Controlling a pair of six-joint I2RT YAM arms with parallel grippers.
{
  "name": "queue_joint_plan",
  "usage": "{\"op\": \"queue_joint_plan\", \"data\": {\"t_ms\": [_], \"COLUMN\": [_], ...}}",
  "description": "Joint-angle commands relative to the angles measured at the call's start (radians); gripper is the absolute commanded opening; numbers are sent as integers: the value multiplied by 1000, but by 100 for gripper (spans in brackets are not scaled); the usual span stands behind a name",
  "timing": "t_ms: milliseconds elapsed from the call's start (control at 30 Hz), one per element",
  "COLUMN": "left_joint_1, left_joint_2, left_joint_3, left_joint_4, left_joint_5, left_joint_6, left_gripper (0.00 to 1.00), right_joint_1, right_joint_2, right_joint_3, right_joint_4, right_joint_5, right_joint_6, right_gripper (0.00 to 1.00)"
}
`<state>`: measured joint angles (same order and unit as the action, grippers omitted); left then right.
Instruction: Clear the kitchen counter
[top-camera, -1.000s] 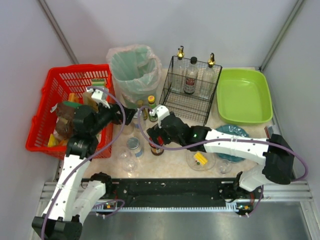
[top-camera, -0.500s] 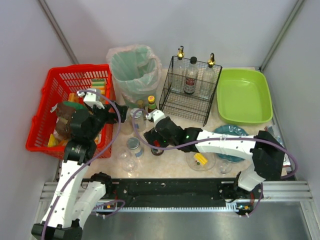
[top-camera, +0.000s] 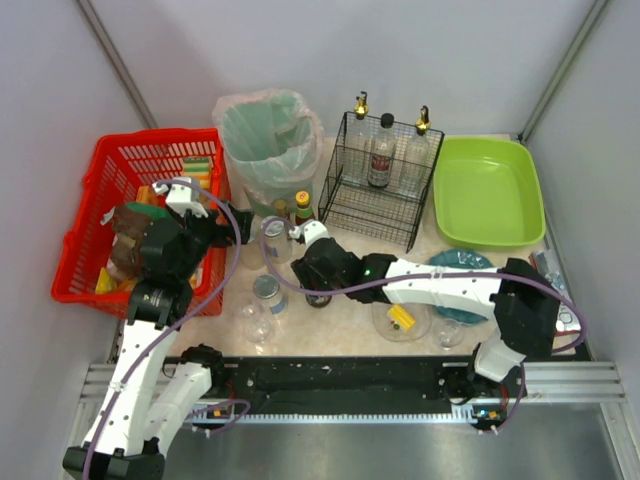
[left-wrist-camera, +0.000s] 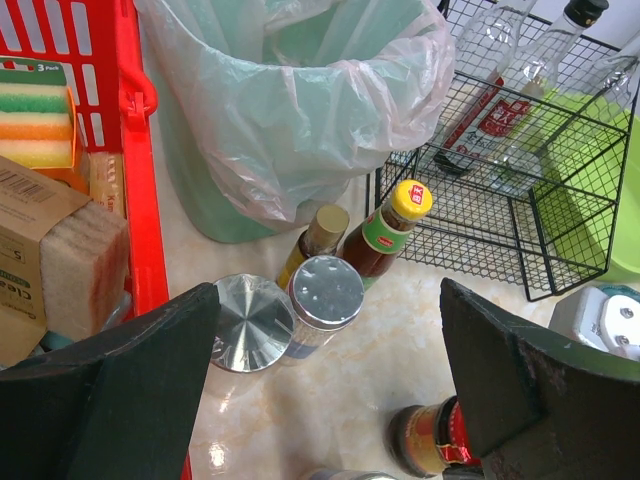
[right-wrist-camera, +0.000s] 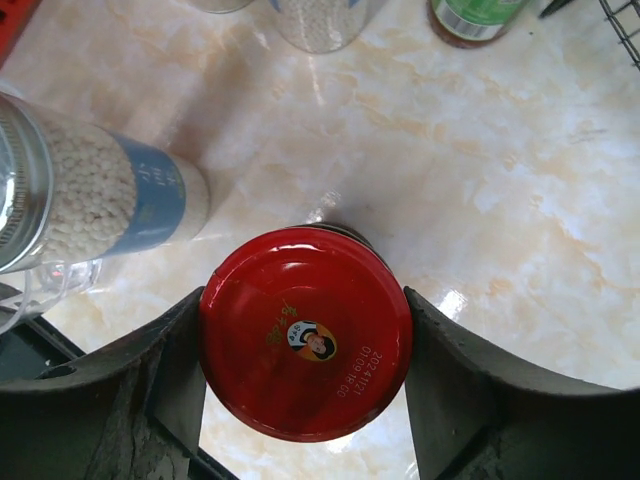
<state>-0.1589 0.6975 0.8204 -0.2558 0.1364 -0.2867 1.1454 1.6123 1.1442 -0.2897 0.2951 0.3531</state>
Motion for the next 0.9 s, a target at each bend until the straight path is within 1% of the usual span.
{"op": "queue_joint_plan", "data": {"t_ms": [0, 100, 200, 233, 367, 533, 667, 867], "left_joint_1": [-2, -2, -2, -2, -2, -2, -2, -2], "left_joint_2": [-6, -3, 2, 3, 8, 13, 19, 25], "left_joint_3": [-1, 0, -1, -3, -1, -4, -3, 0], "left_joint_4": [32, 33, 43, 46, 52, 55, 56, 55], "left_joint_5": [-6, 5, 41, 55, 97, 104, 104, 103], "left_joint_6": [9, 11, 14, 14, 17, 18, 17, 17], "left_gripper": [94, 94, 94, 94, 94, 95, 95, 95], "right_joint_1": [7, 5, -21, -38, -131, -280, -387, -487], "right_joint_2": [-31, -84, -133, -146, -212, -264, -266, -198], "right_joint_3": [86, 118, 166, 181, 222, 275, 340, 429], "right_joint_4": [-61, -92, -134, -149, -178, -180, -164, -112], "right_joint_5": [97, 160, 203, 213, 257, 303, 349, 418], "right_joint_6": [-5, -29, -58, -63, -94, -108, -100, -80], "right_gripper": [12, 12, 7, 7, 7, 7, 6, 6]}}
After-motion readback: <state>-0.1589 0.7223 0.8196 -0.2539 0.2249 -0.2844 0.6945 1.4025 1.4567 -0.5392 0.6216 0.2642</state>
